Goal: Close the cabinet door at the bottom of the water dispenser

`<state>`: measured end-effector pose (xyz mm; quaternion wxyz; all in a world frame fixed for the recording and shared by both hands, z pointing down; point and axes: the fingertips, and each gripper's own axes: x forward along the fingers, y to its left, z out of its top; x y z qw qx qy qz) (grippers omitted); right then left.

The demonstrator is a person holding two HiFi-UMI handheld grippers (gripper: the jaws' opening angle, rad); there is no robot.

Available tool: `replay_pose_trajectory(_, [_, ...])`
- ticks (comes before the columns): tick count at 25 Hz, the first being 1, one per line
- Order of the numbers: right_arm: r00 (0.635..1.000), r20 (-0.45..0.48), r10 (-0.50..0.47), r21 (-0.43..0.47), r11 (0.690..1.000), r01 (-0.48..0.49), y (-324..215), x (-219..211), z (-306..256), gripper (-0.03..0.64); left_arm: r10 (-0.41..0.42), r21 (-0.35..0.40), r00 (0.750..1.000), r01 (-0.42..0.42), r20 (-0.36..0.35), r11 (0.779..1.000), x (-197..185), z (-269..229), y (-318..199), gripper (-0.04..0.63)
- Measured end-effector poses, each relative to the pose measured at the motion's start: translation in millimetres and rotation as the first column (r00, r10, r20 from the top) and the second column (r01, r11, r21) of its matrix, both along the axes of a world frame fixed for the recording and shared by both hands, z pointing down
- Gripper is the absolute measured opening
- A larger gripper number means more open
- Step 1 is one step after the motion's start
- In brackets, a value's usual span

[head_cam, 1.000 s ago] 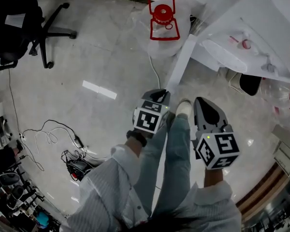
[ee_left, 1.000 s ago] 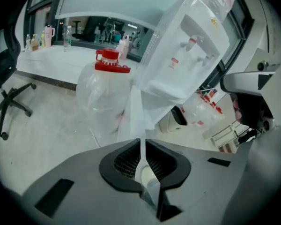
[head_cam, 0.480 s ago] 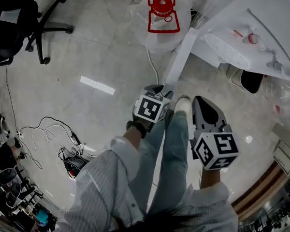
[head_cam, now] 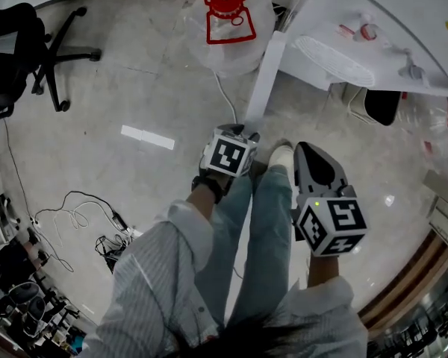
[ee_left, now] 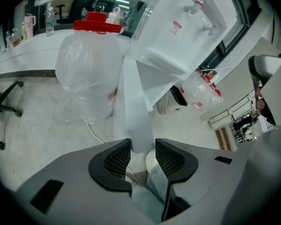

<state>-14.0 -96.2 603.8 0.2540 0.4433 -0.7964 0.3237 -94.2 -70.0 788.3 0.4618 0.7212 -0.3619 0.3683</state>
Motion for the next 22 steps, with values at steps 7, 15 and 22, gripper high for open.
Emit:
replay_pose_trajectory(7, [0.999, 0.0, 0.046, -0.024, 0.999, -0.046, 10.2, 15.6, 1.8, 0.014, 0.016, 0.019, 0.999, -0.017, 0.042, 1.0, 10.6, -1.8, 2.8, 0.161])
replay_pose_trajectory(15, [0.996, 0.006, 0.092, -0.058, 0.994, -0.092, 17.7, 52.9, 14.7, 0.015, 0.016, 0.006, 0.998, -0.016, 0.065, 1.0, 41.0, -3.1, 4.9, 0.161])
replay_pose_trajectory(22, [0.995, 0.034, 0.094, -0.073, 0.993, -0.092, 28.8, 108.7, 22.9, 0.014, -0.011, -0.021, 0.995, 0.013, 0.099, 1.0, 87.5, -1.5, 8.8, 0.161])
